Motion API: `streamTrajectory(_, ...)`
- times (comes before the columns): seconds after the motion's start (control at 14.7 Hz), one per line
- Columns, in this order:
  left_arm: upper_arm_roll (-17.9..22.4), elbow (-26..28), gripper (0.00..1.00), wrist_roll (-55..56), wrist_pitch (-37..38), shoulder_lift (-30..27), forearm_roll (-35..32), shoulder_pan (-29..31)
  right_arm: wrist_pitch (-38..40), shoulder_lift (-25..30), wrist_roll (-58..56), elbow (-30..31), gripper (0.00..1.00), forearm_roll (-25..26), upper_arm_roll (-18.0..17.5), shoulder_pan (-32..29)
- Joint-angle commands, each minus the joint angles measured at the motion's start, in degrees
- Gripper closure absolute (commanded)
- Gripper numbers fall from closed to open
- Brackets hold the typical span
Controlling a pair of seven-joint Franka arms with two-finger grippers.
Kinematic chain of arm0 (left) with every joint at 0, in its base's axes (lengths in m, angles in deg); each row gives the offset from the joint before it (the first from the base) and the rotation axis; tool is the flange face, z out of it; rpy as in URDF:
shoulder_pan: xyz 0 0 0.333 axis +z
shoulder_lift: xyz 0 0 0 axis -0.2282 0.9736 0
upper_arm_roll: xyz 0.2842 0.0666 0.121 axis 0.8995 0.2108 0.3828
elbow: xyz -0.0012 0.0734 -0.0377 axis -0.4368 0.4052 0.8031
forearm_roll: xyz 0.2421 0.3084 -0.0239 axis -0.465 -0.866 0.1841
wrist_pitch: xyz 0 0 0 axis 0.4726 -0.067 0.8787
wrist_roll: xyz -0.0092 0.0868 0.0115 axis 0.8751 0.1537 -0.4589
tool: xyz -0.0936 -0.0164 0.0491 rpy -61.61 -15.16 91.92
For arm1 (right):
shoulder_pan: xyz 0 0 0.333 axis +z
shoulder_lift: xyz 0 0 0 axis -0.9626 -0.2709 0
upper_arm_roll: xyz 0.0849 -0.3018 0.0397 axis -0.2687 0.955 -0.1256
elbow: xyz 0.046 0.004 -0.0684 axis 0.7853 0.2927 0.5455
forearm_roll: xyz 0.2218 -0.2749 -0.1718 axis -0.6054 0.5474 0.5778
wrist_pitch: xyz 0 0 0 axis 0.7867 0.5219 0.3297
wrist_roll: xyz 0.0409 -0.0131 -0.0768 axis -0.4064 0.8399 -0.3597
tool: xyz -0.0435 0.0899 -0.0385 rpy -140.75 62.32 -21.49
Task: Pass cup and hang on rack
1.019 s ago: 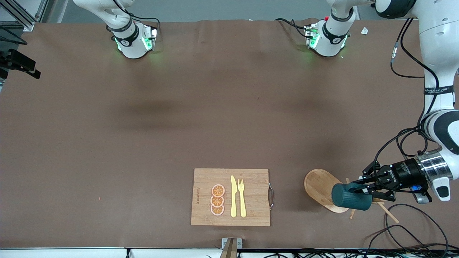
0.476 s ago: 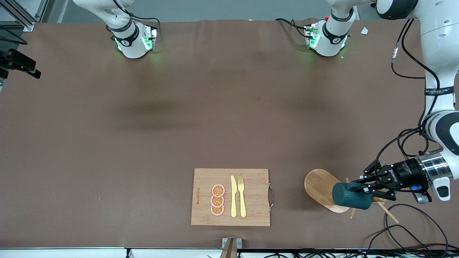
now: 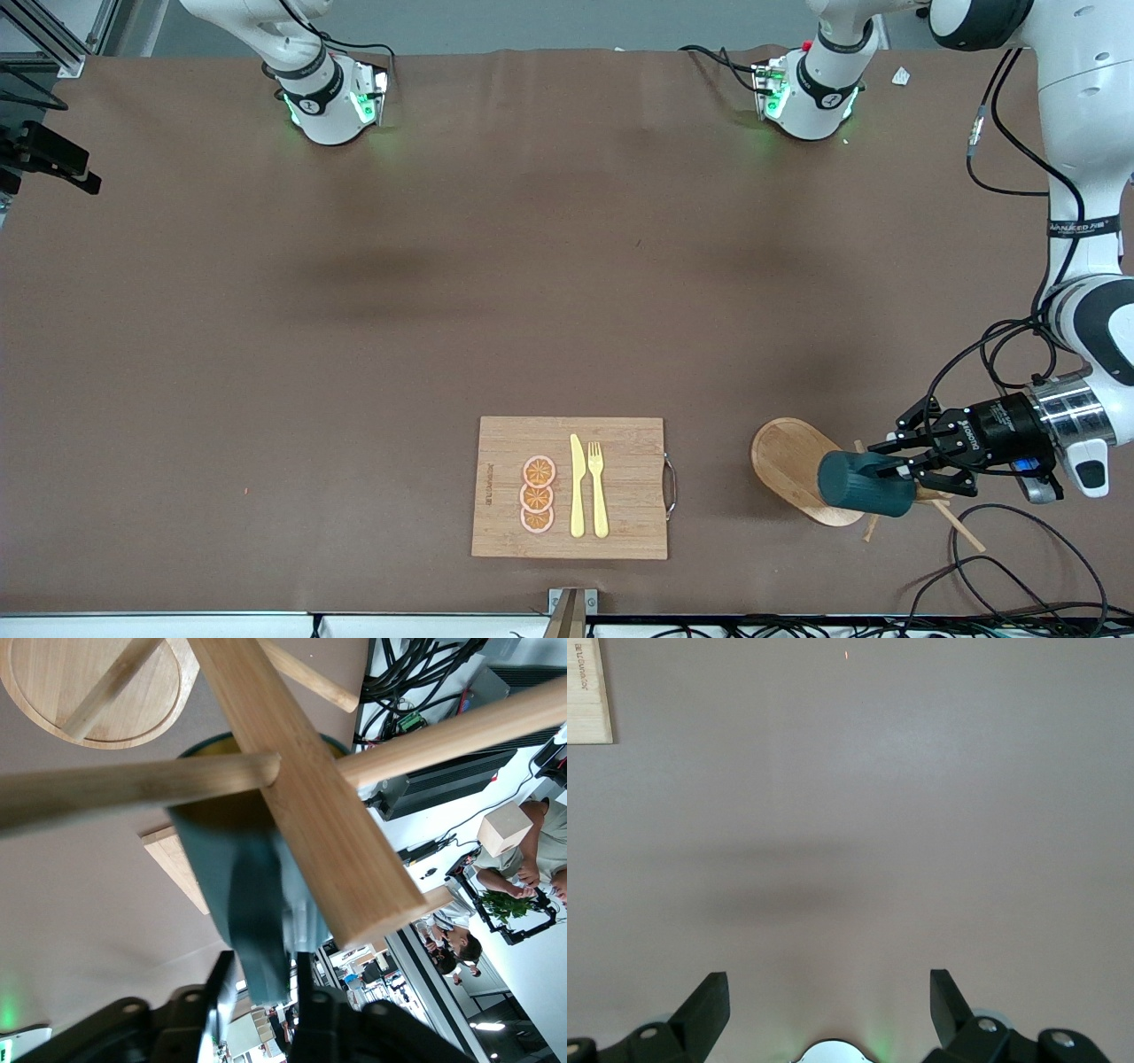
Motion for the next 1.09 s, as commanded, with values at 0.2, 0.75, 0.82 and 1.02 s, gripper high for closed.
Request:
streamTrajectory(0.2, -0.3, -0.7, 0.0, -0.5, 1.3, -0.5, 1.3, 0.6, 0.3, 0.8, -0.1, 0.5, 0.0, -0.2, 0.0, 0.2)
streamTrajectory(0.75, -1.2, -0.6, 0.0, -0.7, 2.5, -8.3, -20.3, -2.9, 0.1, 0.8, -0.2, 0.5, 0.0, 0.3, 0.0, 0.2)
streamTrajectory(0.82, -2.0, -0.5, 0.0, -0.8, 2.5, -8.9, -23.8, -3.8, 0.1, 0.8, -0.2, 0.5, 0.0, 0.3, 0.0, 0.1)
streamTrajectory(1.02, -6.8, -0.5, 0.0, -0.8, 3.7, -11.5, -38.9, -4.8, 0.1, 0.8, -0.2, 0.5, 0.0, 0.4, 0.0, 0.1)
